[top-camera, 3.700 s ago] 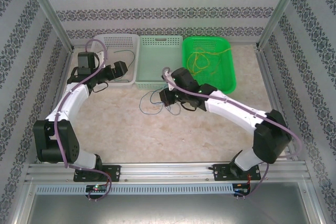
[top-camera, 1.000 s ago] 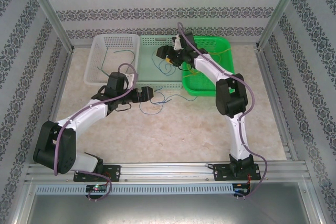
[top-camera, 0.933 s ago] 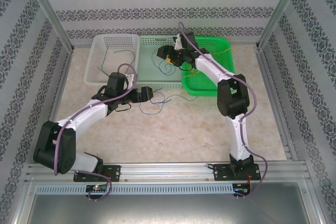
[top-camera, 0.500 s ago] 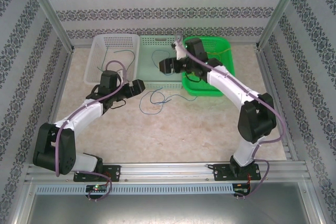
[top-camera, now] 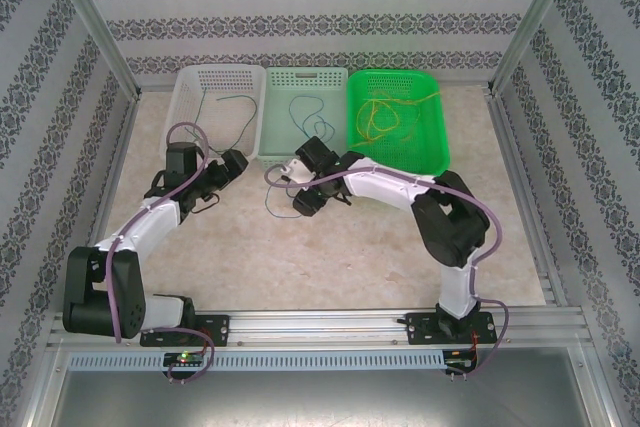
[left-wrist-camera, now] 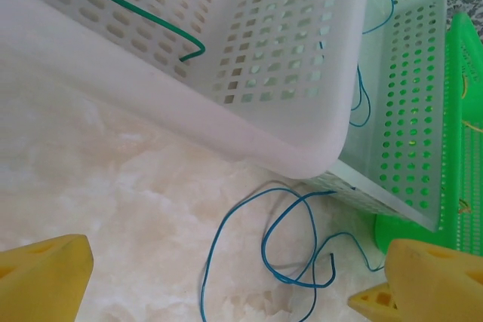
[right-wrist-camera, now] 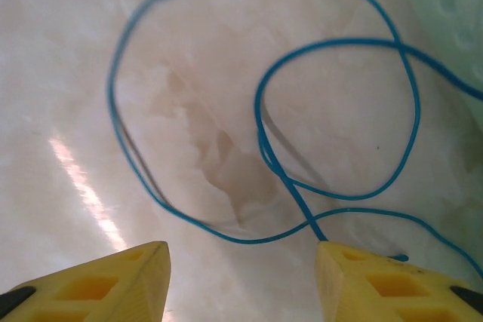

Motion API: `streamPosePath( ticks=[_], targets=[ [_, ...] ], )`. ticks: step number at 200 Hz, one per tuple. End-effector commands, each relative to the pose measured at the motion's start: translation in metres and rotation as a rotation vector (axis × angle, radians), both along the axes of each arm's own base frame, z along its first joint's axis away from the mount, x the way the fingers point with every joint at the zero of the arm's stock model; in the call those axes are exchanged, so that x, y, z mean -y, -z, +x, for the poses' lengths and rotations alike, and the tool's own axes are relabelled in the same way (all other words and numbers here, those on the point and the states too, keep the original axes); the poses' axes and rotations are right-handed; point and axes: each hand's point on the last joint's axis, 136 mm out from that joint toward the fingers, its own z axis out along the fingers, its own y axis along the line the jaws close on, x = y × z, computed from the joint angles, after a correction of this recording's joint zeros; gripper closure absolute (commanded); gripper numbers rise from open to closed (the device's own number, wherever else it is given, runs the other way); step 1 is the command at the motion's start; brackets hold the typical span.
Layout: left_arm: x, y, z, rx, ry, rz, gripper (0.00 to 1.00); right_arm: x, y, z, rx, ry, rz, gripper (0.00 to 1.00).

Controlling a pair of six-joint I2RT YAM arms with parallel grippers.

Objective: Untangle the cables

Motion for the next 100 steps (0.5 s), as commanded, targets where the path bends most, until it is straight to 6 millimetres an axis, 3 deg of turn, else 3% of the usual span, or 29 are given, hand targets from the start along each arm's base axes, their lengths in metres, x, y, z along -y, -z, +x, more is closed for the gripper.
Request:
streamPosePath(
  ticks=[1, 100],
  targets=[
    [-0.004, -0.004, -0.005, 0.002, -0.021, -0.03, 0.01, 0.001, 0.005, 0.009, 0.047, -0.041, -0.076, 0.47],
    [-0.003, -0.001, -0.007, 0.004, -0.012, -0.047, 0.01, -0.011, 0.03, 0.022, 0.069, -0.015, -0.175, 0.51]
  ],
)
